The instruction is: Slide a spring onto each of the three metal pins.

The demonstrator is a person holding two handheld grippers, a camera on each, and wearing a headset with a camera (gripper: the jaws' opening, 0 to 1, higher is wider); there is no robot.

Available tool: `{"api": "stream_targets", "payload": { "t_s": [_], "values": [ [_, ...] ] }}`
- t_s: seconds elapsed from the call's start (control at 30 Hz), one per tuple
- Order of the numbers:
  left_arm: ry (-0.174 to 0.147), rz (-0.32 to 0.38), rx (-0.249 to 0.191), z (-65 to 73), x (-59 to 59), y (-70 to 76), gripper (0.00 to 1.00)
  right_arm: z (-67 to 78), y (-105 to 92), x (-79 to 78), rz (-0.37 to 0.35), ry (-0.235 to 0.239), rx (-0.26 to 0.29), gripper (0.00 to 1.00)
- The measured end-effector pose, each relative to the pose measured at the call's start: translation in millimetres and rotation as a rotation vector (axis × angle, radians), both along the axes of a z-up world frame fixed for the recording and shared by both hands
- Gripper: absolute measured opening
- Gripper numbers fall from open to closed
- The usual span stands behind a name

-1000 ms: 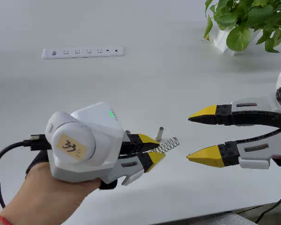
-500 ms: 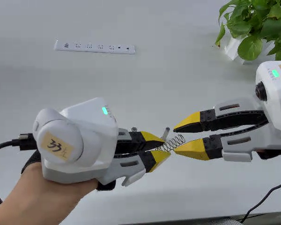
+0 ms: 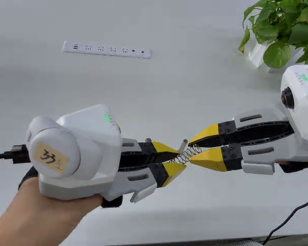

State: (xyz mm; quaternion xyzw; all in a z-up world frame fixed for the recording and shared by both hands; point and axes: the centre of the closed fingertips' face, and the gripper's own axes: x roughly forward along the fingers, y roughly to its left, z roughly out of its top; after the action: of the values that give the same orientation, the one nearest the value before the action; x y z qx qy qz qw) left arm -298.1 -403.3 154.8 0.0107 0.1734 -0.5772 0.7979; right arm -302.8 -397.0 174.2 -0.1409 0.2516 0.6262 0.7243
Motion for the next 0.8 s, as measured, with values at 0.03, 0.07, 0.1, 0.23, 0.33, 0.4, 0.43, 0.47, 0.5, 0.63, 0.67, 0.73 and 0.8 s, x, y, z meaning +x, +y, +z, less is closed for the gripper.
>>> {"api": "stream_targets", "payload": {
  "t_s": [0.03,0.07,0.1,0.23,0.33,0.4,0.43,0.47,0.5,0.63,0.67,0.73,0.8],
  "values": [
    [0.004,0.001,-0.006,0.6,-0.1,-0.3,0.07,0.1,-0.3,0.4,-0.004,0.006,0.01,0.08],
    [0.004,0.002,-0.007,0.6,0.1,0.0,0.07,-0.1,-0.8,0.8,-0.009,0.01,0.014,0.08],
    [0.004,0.002,-0.006,0.5,0.2,0.1,0.07,-0.3,-0.9,1.3,-0.015,0.015,0.018,0.08],
    [0.009,-0.001,-0.011,0.8,0.2,0.1,0.07,0.6,0.2,0.6,-0.025,0.02,0.026,0.08],
    [0.011,-0.002,-0.014,0.9,0.0,0.1,0.07,1.1,1.2,0.2,-0.027,0.019,0.027,0.08],
    [0.014,-0.006,-0.018,1.2,-0.7,0.0,0.07,1.6,2.1,-0.5,-0.026,0.021,0.028,0.08],
    [0.015,-0.007,-0.021,1.4,-0.8,0.2,0.07,1.8,2.1,-0.5,-0.026,0.023,0.029,0.08],
    [0.019,-0.008,-0.026,1.8,-1.1,0.5,0.07,2.1,2.3,-0.4,-0.025,0.023,0.03,0.08],
    [0.021,-0.008,-0.029,1.8,-1.0,0.8,0.07,2.7,2.9,-1.0,-0.022,0.023,0.031,0.07],
    [0.013,-0.012,-0.036,3.0,-1.3,2.1,0.07,5.7,6.3,-2.6,-0.017,0.029,0.041,0.07],
    [0.013,-0.011,-0.036,3.0,-1.3,2.2,0.07,5.7,6.5,-2.5,-0.017,0.03,0.041,0.07],
    [0.013,-0.013,-0.038,2.9,-1.5,2.7,0.07,5.9,7.2,-2.3,-0.018,0.033,0.042,0.06],
    [0.013,-0.015,-0.04,3.0,-1.9,3.2,0.07,6.1,7.9,-2.9,-0.017,0.035,0.041,0.06]
  ]
}}
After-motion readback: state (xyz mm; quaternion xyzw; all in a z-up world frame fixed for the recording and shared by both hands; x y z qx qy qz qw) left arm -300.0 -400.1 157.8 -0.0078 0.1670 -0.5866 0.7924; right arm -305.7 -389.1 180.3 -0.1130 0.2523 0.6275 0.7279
